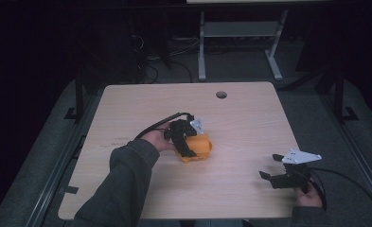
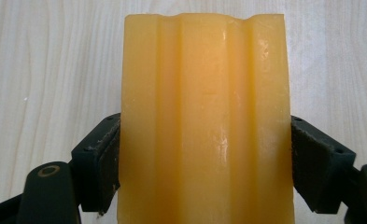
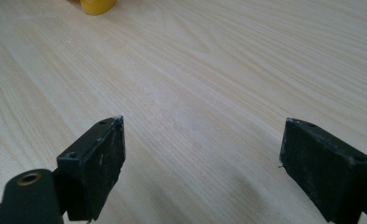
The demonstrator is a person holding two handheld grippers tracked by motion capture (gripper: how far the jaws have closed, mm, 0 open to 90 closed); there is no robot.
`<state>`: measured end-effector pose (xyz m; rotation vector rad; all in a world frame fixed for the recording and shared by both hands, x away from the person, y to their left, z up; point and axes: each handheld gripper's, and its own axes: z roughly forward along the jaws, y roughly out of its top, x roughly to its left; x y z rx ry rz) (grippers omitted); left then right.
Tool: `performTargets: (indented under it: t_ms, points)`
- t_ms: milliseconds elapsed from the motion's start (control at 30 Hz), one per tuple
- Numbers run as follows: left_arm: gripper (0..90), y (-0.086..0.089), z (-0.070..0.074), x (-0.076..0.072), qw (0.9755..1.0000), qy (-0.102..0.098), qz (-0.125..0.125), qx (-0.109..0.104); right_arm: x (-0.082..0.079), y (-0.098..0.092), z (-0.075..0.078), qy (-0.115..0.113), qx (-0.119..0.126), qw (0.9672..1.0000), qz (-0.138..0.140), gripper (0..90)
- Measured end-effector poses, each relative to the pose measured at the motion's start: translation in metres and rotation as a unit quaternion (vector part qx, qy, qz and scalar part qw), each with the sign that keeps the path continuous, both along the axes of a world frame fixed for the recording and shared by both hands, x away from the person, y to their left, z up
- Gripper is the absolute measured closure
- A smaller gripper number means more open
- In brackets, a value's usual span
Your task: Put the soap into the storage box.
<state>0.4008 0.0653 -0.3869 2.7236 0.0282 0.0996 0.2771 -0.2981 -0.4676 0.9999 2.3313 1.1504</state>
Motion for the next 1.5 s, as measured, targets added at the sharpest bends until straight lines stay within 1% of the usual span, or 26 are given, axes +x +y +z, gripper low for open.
performTargets:
  t_ms: [167, 300, 333, 400, 500, 533, 600, 800, 867, 900, 933, 1067, 1133, 1233, 1267, 1300, 1367, 1433, 1500]
  points:
    - [20.6, 0.001, -0.001, 0.005, 0.9999, 0.010, -0.001, -0.005, 0.000, 0.000, 0.000, 0.001, 0.001, 1.0000, 0.000, 13.7]
    - [20.5, 0.000, -0.001, 0.009, 1.0000, 0.009, -0.003, -0.001, 0.000, 0.000, 0.000, 0.000, -0.001, 1.0000, 0.001, 13.7]
    - [20.5, -0.001, -0.001, 0.011, 0.9999, 0.011, -0.004, 0.002, 0.000, 0.000, 0.000, 0.000, -0.001, 1.0000, 0.000, 13.7]
    - [20.5, -0.001, -0.001, 0.013, 0.9998, 0.018, -0.005, 0.000, 0.000, 0.000, 0.000, 0.001, 0.000, 1.0000, 0.000, 13.7]
    - [20.5, -0.001, -0.002, 0.015, 0.9997, 0.024, 0.001, -0.001, -0.001, -0.001, 0.000, 0.002, 0.002, 1.0000, 0.000, 13.7]
    - [20.4, -0.001, -0.002, 0.015, 0.9997, 0.024, 0.001, -0.002, -0.001, 0.000, 0.001, 0.005, 0.003, 1.0000, -0.001, 13.7]
    - [20.3, -0.001, -0.002, 0.015, 0.9997, 0.024, 0.003, -0.002, 0.000, 0.000, 0.000, 0.000, 0.001, 1.0000, 0.002, 13.7]
    - [18.9, 0.000, -0.002, 0.015, 0.9994, 0.030, 0.015, -0.001, -0.001, 0.001, 0.001, 0.003, 0.001, 1.0000, 0.003, 13.7]
    - [19.3, 0.001, 0.000, 0.014, 0.9995, 0.027, 0.014, -0.004, -0.001, 0.001, 0.001, 0.004, -0.001, 1.0000, 0.003, 13.7]
    - [19.1, 0.001, 0.001, 0.015, 0.9994, 0.030, 0.015, -0.006, -0.001, 0.001, 0.001, 0.005, 0.000, 1.0000, 0.003, 13.7]
    - [19.3, 0.002, 0.001, 0.015, 0.9995, 0.027, 0.016, -0.007, -0.001, 0.001, 0.001, 0.007, 0.000, 1.0000, 0.002, 13.7]
    - [19.4, 0.003, 0.004, 0.012, 0.9997, 0.019, 0.015, -0.006, -0.001, 0.001, 0.000, 0.005, -0.001, 1.0000, 0.003, 13.7]
    - [19.3, 0.004, 0.005, 0.012, 0.9996, 0.017, 0.018, -0.009, -0.001, 0.001, 0.000, 0.005, -0.001, 1.0000, 0.003, 13.7]
    - [19.0, 0.006, 0.009, 0.011, 0.9997, 0.013, 0.019, -0.012, -0.001, 0.001, 0.000, 0.004, -0.002, 1.0000, 0.004, 13.7]
    - [19.1, 0.007, 0.010, 0.010, 0.9996, 0.014, 0.020, -0.012, -0.001, 0.001, 0.000, 0.006, -0.001, 1.0000, 0.004, 13.7]
    - [19.4, 0.008, 0.012, 0.010, 0.9997, 0.008, 0.020, -0.014, -0.001, 0.001, 0.000, 0.005, -0.002, 1.0000, 0.004, 13.7]
    - [19.4, 0.010, 0.015, 0.009, 0.9995, 0.008, 0.022, -0.021, -0.001, 0.001, 0.000, 0.007, -0.002, 1.0000, 0.003, 13.7]
    - [19.3, 0.012, 0.017, 0.008, 0.9994, 0.003, 0.024, -0.022, -0.001, 0.002, 0.000, 0.007, -0.002, 1.0000, 0.003, 13.7]
    - [19.3, 0.014, 0.019, 0.007, 0.9993, 0.003, 0.028, -0.024, -0.001, 0.002, 0.000, 0.007, -0.002, 1.0000, 0.003, 13.7]
